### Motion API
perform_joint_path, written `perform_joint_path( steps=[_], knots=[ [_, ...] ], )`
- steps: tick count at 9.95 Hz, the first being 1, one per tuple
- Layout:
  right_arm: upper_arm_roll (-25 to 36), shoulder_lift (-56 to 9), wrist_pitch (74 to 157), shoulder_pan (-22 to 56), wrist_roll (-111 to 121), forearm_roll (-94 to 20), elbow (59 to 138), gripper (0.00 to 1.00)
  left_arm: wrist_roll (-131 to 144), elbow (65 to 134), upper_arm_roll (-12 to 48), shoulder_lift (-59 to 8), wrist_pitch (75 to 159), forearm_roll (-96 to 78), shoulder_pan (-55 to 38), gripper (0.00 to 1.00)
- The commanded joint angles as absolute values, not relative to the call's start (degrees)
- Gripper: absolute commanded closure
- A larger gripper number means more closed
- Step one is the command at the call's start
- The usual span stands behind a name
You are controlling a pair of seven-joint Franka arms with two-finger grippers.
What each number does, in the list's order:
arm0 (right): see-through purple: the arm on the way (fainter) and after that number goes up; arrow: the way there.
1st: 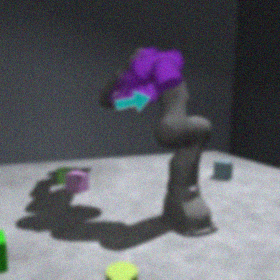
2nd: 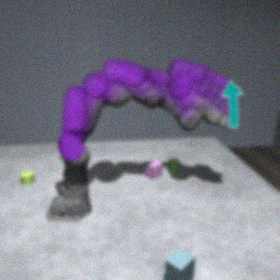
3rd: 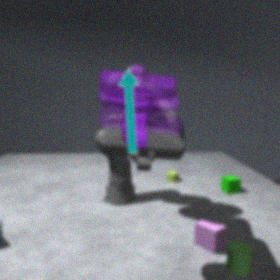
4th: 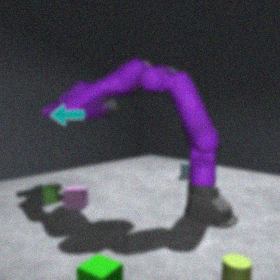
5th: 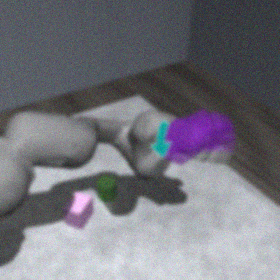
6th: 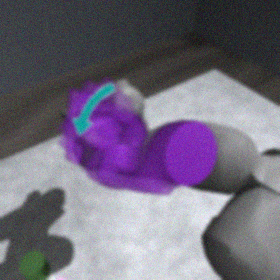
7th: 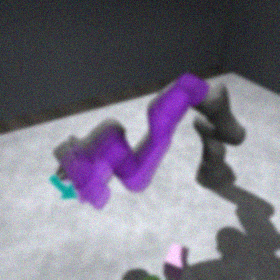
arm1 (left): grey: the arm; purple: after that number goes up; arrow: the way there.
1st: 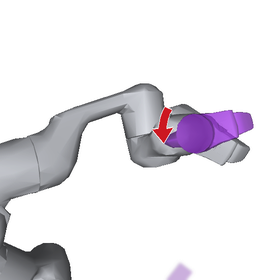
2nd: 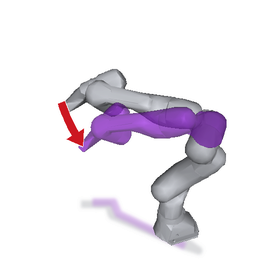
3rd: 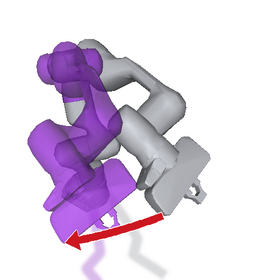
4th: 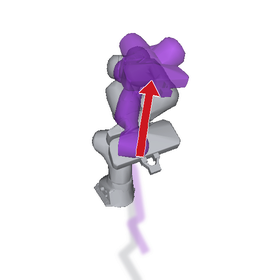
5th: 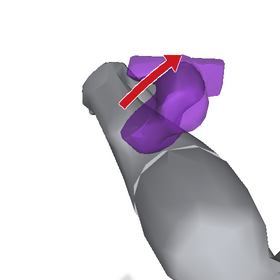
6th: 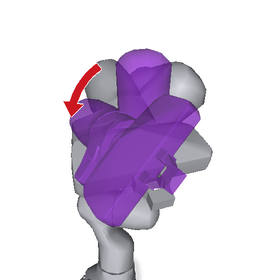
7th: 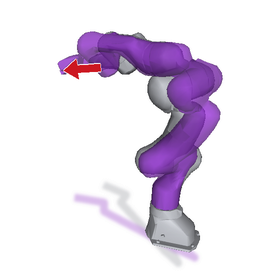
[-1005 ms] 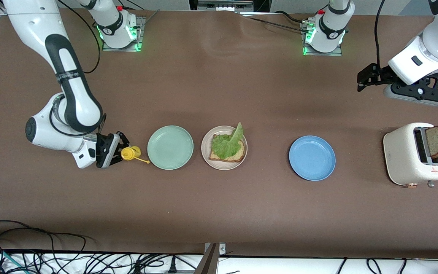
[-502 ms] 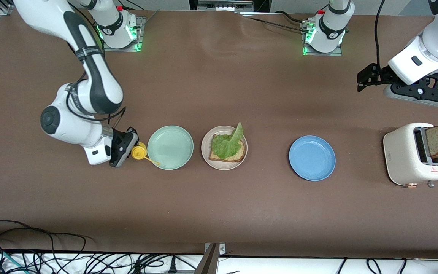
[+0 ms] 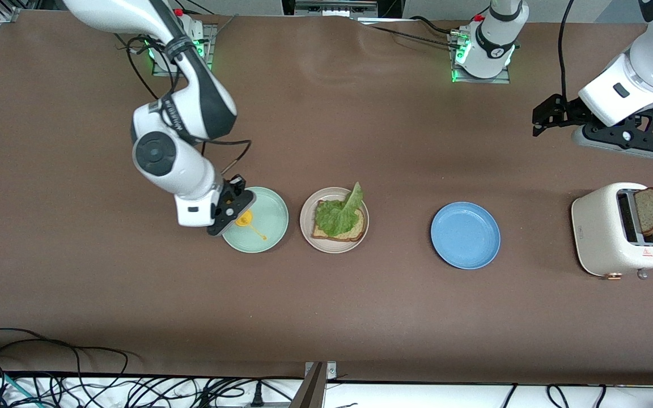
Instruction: Make sandwich on beige plate with both arms
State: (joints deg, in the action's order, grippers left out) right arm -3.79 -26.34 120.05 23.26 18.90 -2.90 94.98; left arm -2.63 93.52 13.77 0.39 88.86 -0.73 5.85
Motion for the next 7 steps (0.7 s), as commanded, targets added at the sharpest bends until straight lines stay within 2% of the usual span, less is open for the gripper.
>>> perform_joint_path(
  steps=[1,2,5,7],
  knots=[
    [-4.48,-27.25,118.48,26.43,10.41,1.04,93.08,0.82,-2.37,94.48,13.89,1.49,89.12,-1.58,6.06,0.00],
    [-4.31,-27.77,116.82,28.63,6.28,2.79,92.21,0.82,-2.37,94.48,13.89,1.49,89.12,-1.50,5.98,0.00],
    [-4.04,-34.17,104.27,35.14,-3.84,10.35,81.59,0.82,-2.37,94.48,13.89,1.49,89.12,-1.58,6.06,0.00],
    [-4.04,-35.76,102.05,37.08,-4.48,12.91,80.86,0.82,-2.37,94.48,13.89,1.49,89.12,-1.58,6.06,0.00]
  ],
)
